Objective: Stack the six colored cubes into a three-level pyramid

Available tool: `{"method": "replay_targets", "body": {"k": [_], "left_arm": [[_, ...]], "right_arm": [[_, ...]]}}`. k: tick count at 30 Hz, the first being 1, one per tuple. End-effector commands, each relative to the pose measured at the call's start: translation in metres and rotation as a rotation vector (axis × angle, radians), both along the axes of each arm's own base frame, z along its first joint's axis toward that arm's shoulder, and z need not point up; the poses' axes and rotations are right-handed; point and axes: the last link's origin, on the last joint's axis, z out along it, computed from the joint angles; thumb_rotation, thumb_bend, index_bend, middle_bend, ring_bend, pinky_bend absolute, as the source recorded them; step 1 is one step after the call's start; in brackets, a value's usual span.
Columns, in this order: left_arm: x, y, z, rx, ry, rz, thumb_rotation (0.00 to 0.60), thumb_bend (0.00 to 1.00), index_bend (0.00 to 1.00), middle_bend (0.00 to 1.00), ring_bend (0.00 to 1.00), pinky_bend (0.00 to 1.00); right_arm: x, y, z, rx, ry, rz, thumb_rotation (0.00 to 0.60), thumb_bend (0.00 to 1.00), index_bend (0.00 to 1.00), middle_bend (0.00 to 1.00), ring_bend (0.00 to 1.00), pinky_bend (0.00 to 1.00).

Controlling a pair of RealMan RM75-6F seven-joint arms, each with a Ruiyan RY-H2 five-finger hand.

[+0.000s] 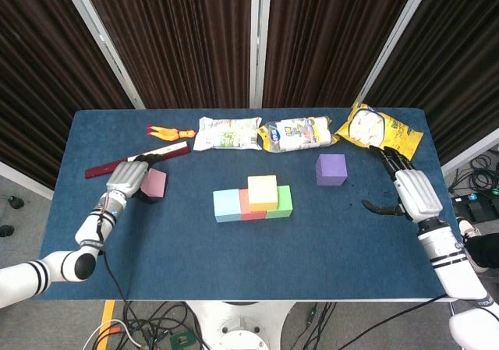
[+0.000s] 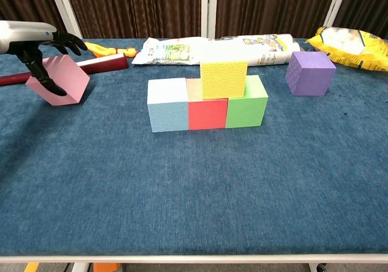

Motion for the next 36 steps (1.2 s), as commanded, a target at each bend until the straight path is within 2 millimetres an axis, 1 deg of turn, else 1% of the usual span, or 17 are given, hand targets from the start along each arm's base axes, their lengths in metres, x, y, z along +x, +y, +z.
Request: {"method": "replay_targets", "body": {"k": [1, 7, 9, 12, 17, 21, 25, 31, 34, 36], "left_arm": [[-0.001, 0.001, 0.004, 0.012, 0.002, -0.005, 0.600, 0.00, 0.11, 0.09, 0.07, 0.30], [-0.001, 0.002, 0.011, 0.043, -0.010, -0.017, 0.600, 0.00, 0.11, 0.07, 0.02, 0.27], [-0.002, -0.001, 0.011, 0.044, -0.009, -0.028, 0.600, 0.00, 0.11, 0.06, 0.01, 0.26], [-0.002, 0.000, 0.012, 0.047, 0.007, -0.045, 0.600, 0.00, 0.11, 0.04, 0.00, 0.23], [-0.001, 0.004, 0.009, 0.031, 0.028, -0.067, 0.600, 0.00, 0.11, 0.00, 0.00, 0.18], [-0.005, 0.010, 0.004, 0.003, 0.051, -0.060, 0.600, 0.00, 0.10, 0.00, 0.00, 0.17], [-0.011, 0.012, 0.003, -0.018, 0.080, -0.054, 0.600, 0.00, 0.10, 0.00, 0.00, 0.17], [-0.018, 0.013, 0.008, -0.053, 0.115, -0.046, 0.600, 0.00, 0.11, 0.02, 0.00, 0.17], [-0.021, 0.017, 0.008, -0.047, 0.113, -0.042, 0.600, 0.00, 0.16, 0.06, 0.00, 0.17], [-0.023, 0.020, 0.008, -0.041, 0.112, -0.042, 0.600, 0.00, 0.21, 0.11, 0.01, 0.17]], "right_arm": [[0.001, 0.000, -0.001, 0.002, -0.002, 0.000, 0.600, 0.11, 0.00, 0.12, 0.00, 0.10], [0.001, -0.001, -0.001, 0.001, -0.002, -0.004, 0.600, 0.11, 0.00, 0.12, 0.00, 0.10], [0.000, -0.001, -0.001, 0.000, -0.003, -0.005, 0.600, 0.11, 0.00, 0.12, 0.00, 0.10], [0.000, -0.001, -0.002, 0.000, -0.004, -0.007, 0.600, 0.11, 0.00, 0.12, 0.00, 0.10], [-0.001, -0.001, -0.001, -0.001, -0.006, -0.010, 0.600, 0.11, 0.00, 0.12, 0.00, 0.10], [-0.001, 0.000, -0.001, -0.001, -0.007, -0.013, 0.600, 0.11, 0.00, 0.12, 0.00, 0.10], [-0.003, 0.000, -0.001, -0.002, -0.009, -0.017, 0.600, 0.11, 0.00, 0.12, 0.00, 0.10], [-0.002, -0.002, -0.004, 0.007, -0.009, -0.015, 0.600, 0.11, 0.00, 0.12, 0.00, 0.10], [-0.001, -0.003, -0.006, 0.009, -0.012, -0.014, 0.600, 0.11, 0.00, 0.12, 0.00, 0.10], [-0.001, -0.003, -0.007, 0.011, -0.012, -0.014, 0.600, 0.11, 0.00, 0.12, 0.00, 0.10]]}}
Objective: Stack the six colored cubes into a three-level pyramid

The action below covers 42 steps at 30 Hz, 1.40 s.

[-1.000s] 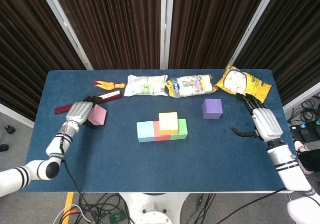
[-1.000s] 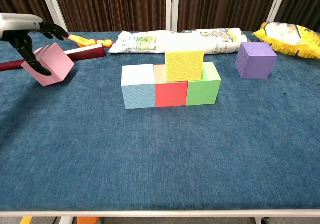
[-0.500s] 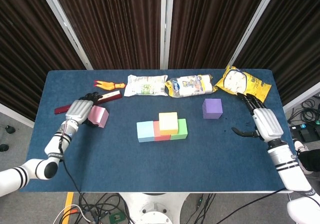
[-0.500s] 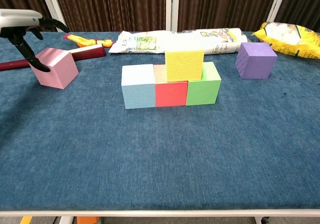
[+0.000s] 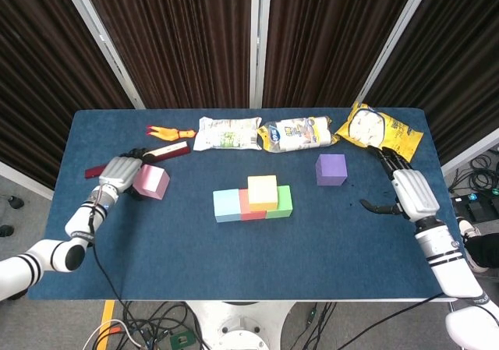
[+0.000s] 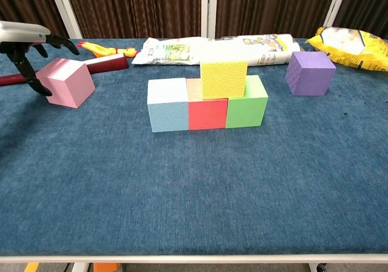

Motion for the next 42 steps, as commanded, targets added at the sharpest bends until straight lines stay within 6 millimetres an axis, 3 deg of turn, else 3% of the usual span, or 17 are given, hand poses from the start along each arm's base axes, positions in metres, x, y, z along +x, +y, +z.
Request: {"method": "replay_targets", "body": {"k": [1, 8, 12, 19, 26, 32, 42], "left_arm": [[-0.002, 0.005, -0.002, 0.011, -0.009, 0.003, 0.600, 0.00, 0.24, 0.14, 0.03, 0.18], [-0.005, 0.010, -0.006, 0.049, -0.025, -0.002, 0.600, 0.03, 0.41, 0.36, 0.22, 0.34], [0.004, 0.008, 0.001, 0.063, -0.098, 0.012, 0.600, 0.03, 0.48, 0.45, 0.33, 0.44], [0.040, -0.008, 0.024, 0.040, -0.302, 0.034, 0.600, 0.04, 0.48, 0.44, 0.33, 0.45], [0.086, -0.024, 0.030, -0.028, -0.410, 0.003, 0.600, 0.04, 0.47, 0.44, 0.33, 0.43], [0.125, -0.030, 0.020, -0.063, -0.434, -0.050, 0.600, 0.03, 0.45, 0.43, 0.33, 0.43], [0.174, -0.029, -0.007, -0.027, -0.299, -0.118, 0.600, 0.03, 0.45, 0.43, 0.33, 0.45]], "right_arm": [[0.000, 0.000, -0.001, 0.002, 0.001, 0.000, 0.600, 0.11, 0.00, 0.12, 0.00, 0.10], [0.000, -0.001, -0.001, 0.001, 0.005, -0.001, 0.600, 0.11, 0.00, 0.13, 0.00, 0.10], [0.001, -0.001, 0.001, -0.006, 0.003, 0.002, 0.600, 0.11, 0.00, 0.13, 0.00, 0.10], [0.001, -0.002, 0.002, -0.009, -0.006, 0.007, 0.600, 0.11, 0.00, 0.13, 0.00, 0.10], [0.002, -0.002, 0.006, -0.023, -0.009, 0.010, 0.600, 0.11, 0.00, 0.13, 0.00, 0.10], [0.000, 0.001, 0.009, -0.032, -0.011, 0.004, 0.600, 0.11, 0.00, 0.13, 0.00, 0.10], [-0.004, 0.005, 0.013, -0.042, -0.011, -0.007, 0.600, 0.11, 0.00, 0.13, 0.00, 0.10]]}}
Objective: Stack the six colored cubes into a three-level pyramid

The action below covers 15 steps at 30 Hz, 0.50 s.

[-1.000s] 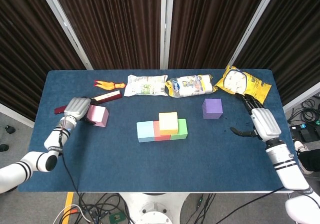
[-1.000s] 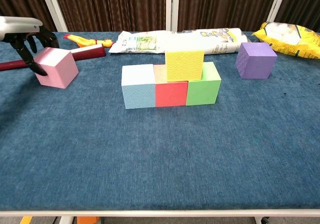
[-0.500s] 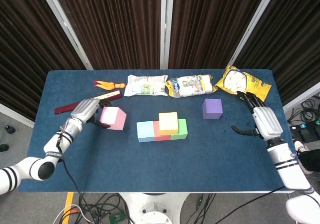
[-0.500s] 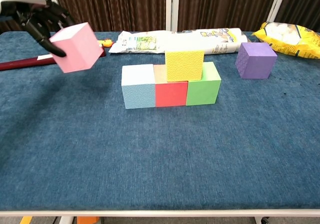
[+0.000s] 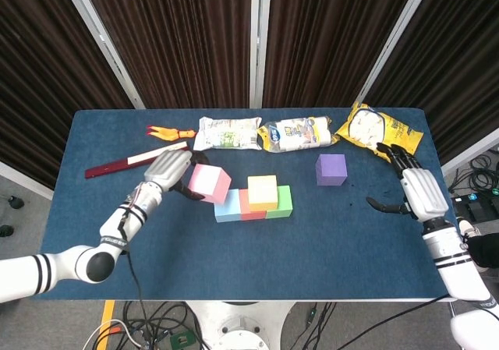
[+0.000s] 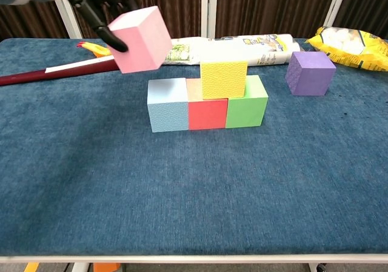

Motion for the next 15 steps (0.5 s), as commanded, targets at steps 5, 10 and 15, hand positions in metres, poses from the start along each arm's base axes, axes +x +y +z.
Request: {"method": "replay_targets", "body": {"k": [5, 10, 15], "left_arm": [[0.032, -0.006, -0.017, 0.005, 0.094, 0.002, 0.600, 0.03, 0.44, 0.42, 0.33, 0.46], [0.038, -0.011, -0.021, -0.008, 0.121, 0.009, 0.600, 0.03, 0.43, 0.42, 0.33, 0.46], [0.045, -0.014, -0.029, -0.028, 0.126, 0.011, 0.600, 0.02, 0.42, 0.41, 0.33, 0.46]], "right_arm": [[-0.003, 0.002, 0.002, -0.003, -0.002, -0.006, 0.600, 0.11, 0.00, 0.13, 0.00, 0.10], [-0.004, 0.002, 0.001, 0.000, -0.007, -0.005, 0.600, 0.11, 0.00, 0.13, 0.00, 0.10], [-0.005, 0.003, 0.001, 0.002, -0.009, -0.004, 0.600, 0.11, 0.00, 0.13, 0.00, 0.10]]}}
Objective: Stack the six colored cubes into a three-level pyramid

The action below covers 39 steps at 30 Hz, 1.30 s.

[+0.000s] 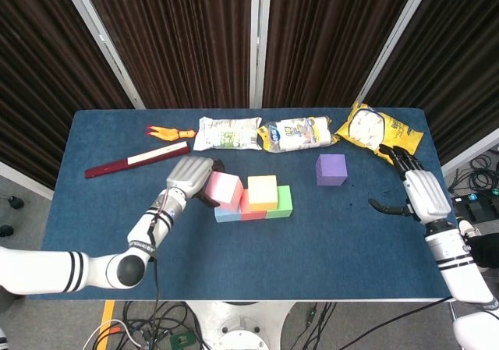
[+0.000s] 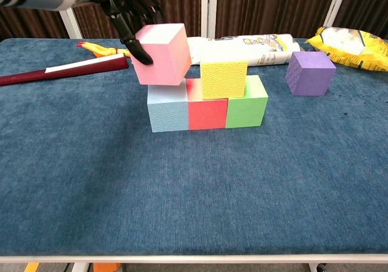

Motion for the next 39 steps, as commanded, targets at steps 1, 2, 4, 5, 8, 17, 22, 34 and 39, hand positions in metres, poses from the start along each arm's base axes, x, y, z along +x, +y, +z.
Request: {"method": "replay_targets", "body": {"k": [1, 2, 4, 5, 8, 17, 22, 34, 39], "left_arm": [[0.004, 0.000, -0.005, -0.006, 0.006, 0.001, 0.600, 0.01, 0.42, 0.41, 0.33, 0.46], [0.005, 0.000, -0.007, -0.006, 0.010, 0.002, 0.600, 0.01, 0.42, 0.41, 0.33, 0.46], [0.006, 0.001, -0.010, -0.003, 0.018, 0.008, 0.600, 0.00, 0.42, 0.41, 0.33, 0.46], [0.006, 0.002, -0.011, -0.002, 0.019, 0.012, 0.600, 0.00, 0.42, 0.41, 0.33, 0.46], [0.005, 0.005, -0.013, 0.008, 0.023, 0.031, 0.600, 0.00, 0.42, 0.40, 0.33, 0.46], [0.014, 0.004, -0.019, 0.016, 0.027, 0.031, 0.600, 0.00, 0.41, 0.40, 0.33, 0.46], [0.020, 0.004, -0.022, 0.008, 0.025, 0.030, 0.600, 0.00, 0.41, 0.40, 0.33, 0.46], [0.022, 0.002, -0.030, 0.019, 0.050, 0.032, 0.600, 0.00, 0.40, 0.39, 0.33, 0.47], [0.021, 0.001, -0.032, 0.026, 0.068, 0.037, 0.600, 0.00, 0.38, 0.37, 0.33, 0.47]], "right_arm": [[-0.001, 0.000, 0.001, -0.001, 0.000, -0.001, 0.600, 0.11, 0.00, 0.13, 0.00, 0.10], [-0.001, 0.001, 0.001, -0.001, 0.000, -0.001, 0.600, 0.11, 0.00, 0.13, 0.00, 0.10], [-0.002, 0.001, 0.001, -0.002, 0.001, -0.002, 0.600, 0.11, 0.00, 0.13, 0.00, 0.10], [-0.002, 0.001, 0.002, -0.002, 0.000, -0.002, 0.600, 0.11, 0.00, 0.13, 0.00, 0.10], [-0.003, 0.002, 0.002, -0.003, 0.000, -0.004, 0.600, 0.11, 0.00, 0.13, 0.00, 0.10], [-0.003, 0.001, 0.001, 0.005, -0.004, -0.001, 0.600, 0.11, 0.00, 0.13, 0.00, 0.10], [-0.004, 0.001, 0.001, 0.006, -0.004, -0.002, 0.600, 0.11, 0.00, 0.13, 0.00, 0.10], [-0.004, 0.001, -0.001, 0.018, 0.003, -0.001, 0.600, 0.11, 0.00, 0.13, 0.00, 0.10], [-0.004, 0.000, -0.002, 0.021, 0.004, -0.001, 0.600, 0.11, 0.00, 0.13, 0.00, 0.10]]}}
